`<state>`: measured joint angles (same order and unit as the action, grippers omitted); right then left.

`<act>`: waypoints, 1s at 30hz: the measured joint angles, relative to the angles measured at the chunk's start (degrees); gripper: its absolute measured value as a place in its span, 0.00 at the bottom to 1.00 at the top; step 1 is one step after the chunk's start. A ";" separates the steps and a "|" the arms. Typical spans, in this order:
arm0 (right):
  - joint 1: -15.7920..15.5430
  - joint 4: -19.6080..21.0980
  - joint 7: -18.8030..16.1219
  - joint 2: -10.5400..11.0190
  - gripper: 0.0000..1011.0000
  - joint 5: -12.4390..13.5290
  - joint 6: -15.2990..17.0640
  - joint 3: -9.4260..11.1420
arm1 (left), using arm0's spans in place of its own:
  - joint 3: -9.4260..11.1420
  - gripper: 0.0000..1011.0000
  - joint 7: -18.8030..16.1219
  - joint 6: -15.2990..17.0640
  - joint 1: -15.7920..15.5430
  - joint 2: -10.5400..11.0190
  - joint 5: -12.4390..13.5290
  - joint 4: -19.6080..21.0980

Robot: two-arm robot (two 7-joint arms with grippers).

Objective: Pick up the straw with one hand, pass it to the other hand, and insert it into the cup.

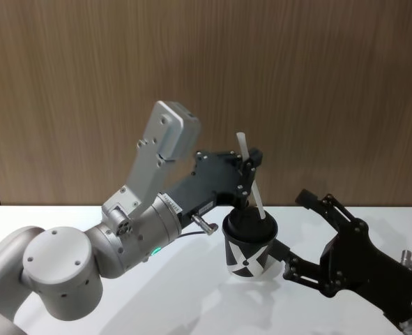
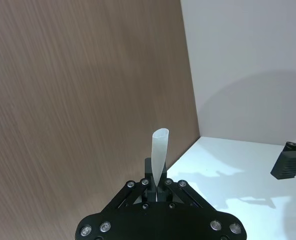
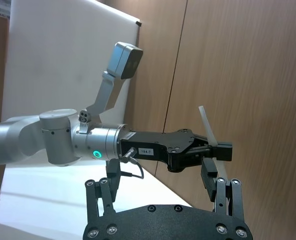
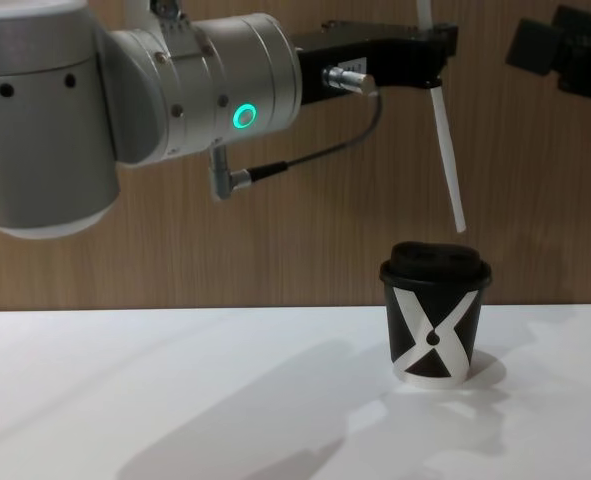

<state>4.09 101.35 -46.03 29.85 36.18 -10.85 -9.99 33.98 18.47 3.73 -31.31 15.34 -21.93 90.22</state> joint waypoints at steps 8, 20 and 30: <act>0.00 0.00 0.00 0.00 0.99 0.00 0.00 0.00 | 0.46 0.01 0.24 -0.06 -0.66 -0.90 1.18 -1.47; 0.00 0.00 0.00 0.00 0.99 0.00 0.00 0.00 | 0.76 0.01 0.42 -0.49 -1.17 -1.67 2.80 -2.80; 0.00 0.00 0.00 0.00 0.99 0.00 0.00 0.00 | 0.80 0.01 0.56 -0.69 -1.42 -2.12 3.92 -3.69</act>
<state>4.09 101.35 -46.03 29.85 36.18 -10.85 -9.99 34.78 19.03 3.04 -32.72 13.21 -18.00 86.53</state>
